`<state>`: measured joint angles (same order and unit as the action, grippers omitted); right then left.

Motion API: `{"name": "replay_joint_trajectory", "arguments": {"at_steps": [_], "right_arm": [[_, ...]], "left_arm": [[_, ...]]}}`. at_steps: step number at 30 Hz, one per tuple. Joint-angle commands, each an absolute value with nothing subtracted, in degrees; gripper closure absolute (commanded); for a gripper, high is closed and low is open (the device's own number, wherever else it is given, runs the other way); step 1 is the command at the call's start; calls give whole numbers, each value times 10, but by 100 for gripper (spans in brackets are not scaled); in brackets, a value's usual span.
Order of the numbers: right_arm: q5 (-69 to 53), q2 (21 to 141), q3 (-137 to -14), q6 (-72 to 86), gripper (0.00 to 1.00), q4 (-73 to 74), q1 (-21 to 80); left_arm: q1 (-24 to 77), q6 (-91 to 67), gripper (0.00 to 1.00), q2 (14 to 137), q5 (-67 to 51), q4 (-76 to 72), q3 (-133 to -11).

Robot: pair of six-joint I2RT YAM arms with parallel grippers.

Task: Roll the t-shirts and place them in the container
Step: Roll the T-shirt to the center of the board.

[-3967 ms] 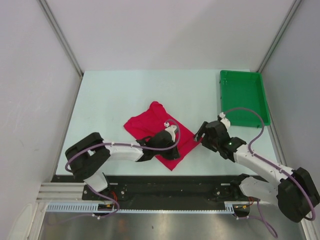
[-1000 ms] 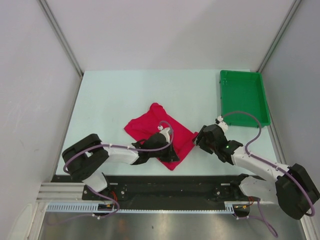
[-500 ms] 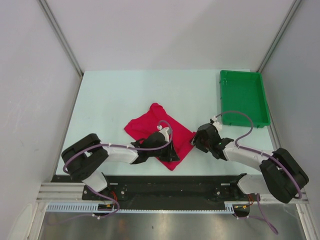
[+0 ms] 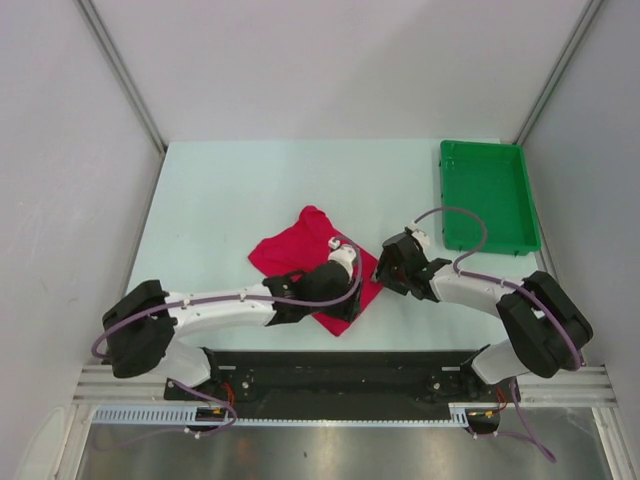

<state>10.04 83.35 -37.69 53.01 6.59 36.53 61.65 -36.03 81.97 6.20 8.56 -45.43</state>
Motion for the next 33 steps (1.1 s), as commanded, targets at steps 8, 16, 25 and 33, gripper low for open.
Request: {"name": "replay_joint_trajectory", "arguments": {"at_steps": [8,16,25,33], "right_arm": [[96,866,-394,505,44,128,358],[95,859,-395,502,44,139,350],[91,844,-395,498,41,137,348],[117,746,-391,483,16,180,315]], "left_arm": [[780,-242,36,953,386,238,-624],[799,-257,41,1054,484,279,-666],[799,-264,84,1089,490,280,-666],[748,-270,100,965,257,125,-578]]}}
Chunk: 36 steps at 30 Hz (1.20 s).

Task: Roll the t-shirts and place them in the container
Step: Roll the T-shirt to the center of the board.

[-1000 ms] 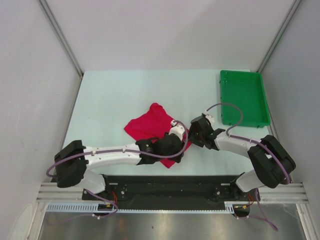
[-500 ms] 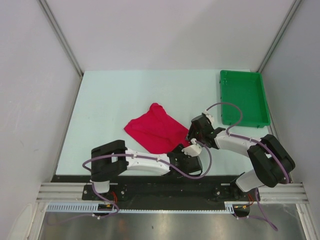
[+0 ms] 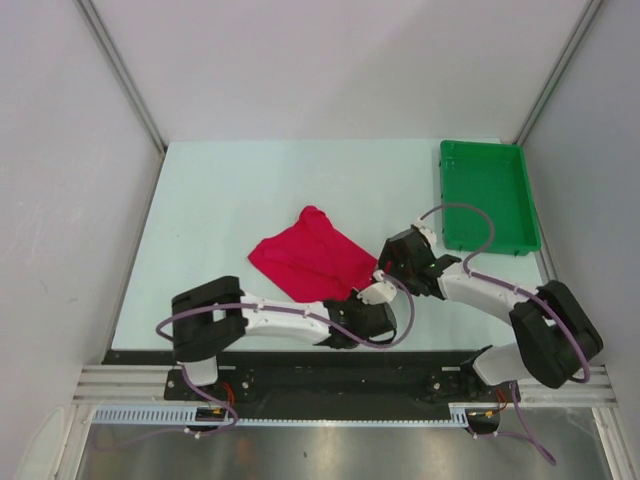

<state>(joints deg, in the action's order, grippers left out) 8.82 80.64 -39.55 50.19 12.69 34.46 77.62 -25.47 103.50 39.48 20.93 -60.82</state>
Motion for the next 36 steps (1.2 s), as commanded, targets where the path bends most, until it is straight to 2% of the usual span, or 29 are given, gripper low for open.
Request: {"name": "replay_joint_trajectory", "arguments": {"at_steps": [1,5,9,13,15,21,33,36], "right_arm": [[117,730,-384,479,16,182,307],[116,656,-368,465,13,205,274],[105,592,-341,471,18,217,269],[92,569,-308,484,27,209,276],[91,560,-291,490,27,200,283],[98,570,-276,510,29,170,319],[80,676,-280,515,28,63,324],[81,686,-285,515,28,55,324]], "left_arm": [[741,-274,100,962,232,106,-577],[732,-308,100,971,157,88,-584],[708,-353,100,969,72,38,-547],[677,-426,100,959,12,-17,-497],[657,-454,100,952,-13,-43,-463],[625,-468,100,947,-38,-57,-432],[588,-446,100,933,-49,-34,-424],[581,-443,94,927,-48,-30,-420]]}}
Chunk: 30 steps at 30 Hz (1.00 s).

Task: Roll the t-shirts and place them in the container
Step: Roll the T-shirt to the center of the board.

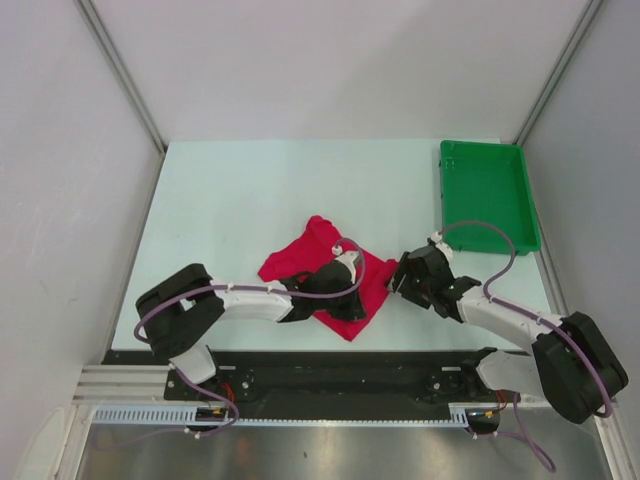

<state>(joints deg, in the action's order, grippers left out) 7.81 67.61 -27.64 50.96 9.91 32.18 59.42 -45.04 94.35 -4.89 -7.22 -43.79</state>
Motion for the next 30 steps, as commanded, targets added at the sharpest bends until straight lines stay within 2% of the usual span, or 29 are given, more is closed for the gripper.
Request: {"name": "replay_joint_trajectory", "arguments": {"at_steps": [1,2,3,6,12,21,30], "right_arm": [[81,689,-288,515,28,52,324],[80,693,-289,514,28,48,324],[80,698,-290,514,28,47,324],[77,713,-298,514,28,40,324],[78,740,-321,515,27,35,324],[76,793,-358,519,27,35,329],[94,857,-414,520,36,83,336]], "left_arm": [[579,-441,85,924,-48,-29,-418],[576,-438,80,922,-47,-27,-418],[575,-435,70,920,-46,-24,-418],[572,-422,59,914,-40,-11,-424],[570,-391,47,899,-18,24,-440],[571,-347,41,850,50,80,-464],[598,-286,38,828,100,95,-492]]}}
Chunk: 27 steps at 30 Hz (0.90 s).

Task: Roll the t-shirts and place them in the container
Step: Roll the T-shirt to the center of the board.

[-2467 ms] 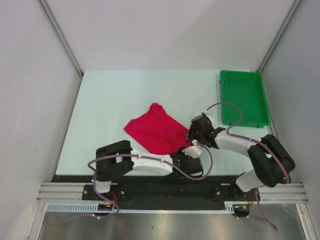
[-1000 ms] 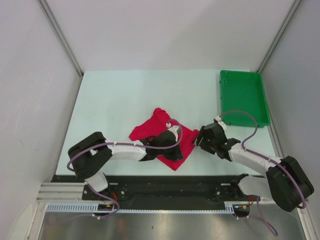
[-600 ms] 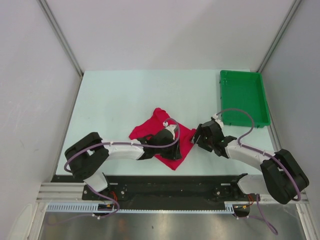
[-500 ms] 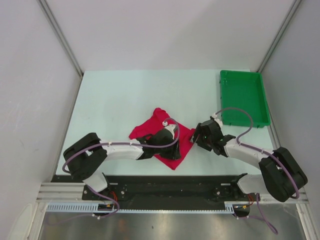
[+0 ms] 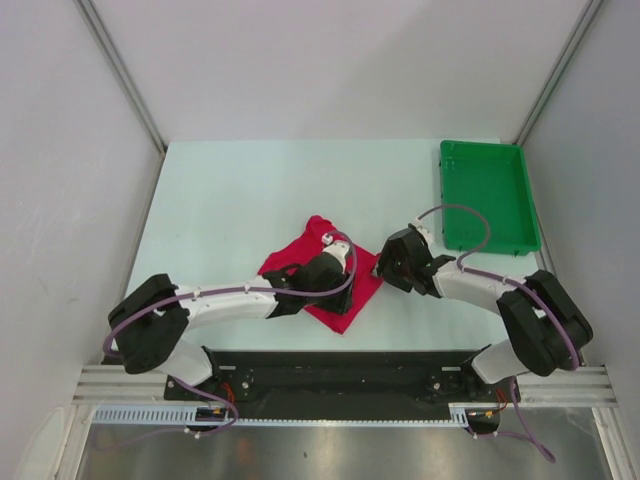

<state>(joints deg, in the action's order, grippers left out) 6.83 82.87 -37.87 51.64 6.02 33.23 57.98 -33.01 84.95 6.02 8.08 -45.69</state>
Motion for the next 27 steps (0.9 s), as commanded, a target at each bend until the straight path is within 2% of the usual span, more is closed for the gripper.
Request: {"name": "replay_joint_trajectory", "arguments": {"at_steps": [1,10,19,22,25,26,27], "right_arm": [[95,862,-419,519,38,86,337],[99,911,-459,513,44,117,342],[99,926,-471,511,46,126,344],[98,927,-473,512,46,128,343],[99,920,-472,512,44,133,342],[101,915,-472,511,36,134,342],[105,899,-472,511,32,143,342]], "left_arm": [[611,-274,38,835,106,95,-497],[681,-226,34,906,213,117,-557],[724,-220,35,1007,335,191,-621],[727,-232,44,1032,361,209,-633],[725,-242,74,1044,363,219,-641],[724,-243,85,1039,355,214,-639],[723,-244,89,1030,320,203,-626]]}}
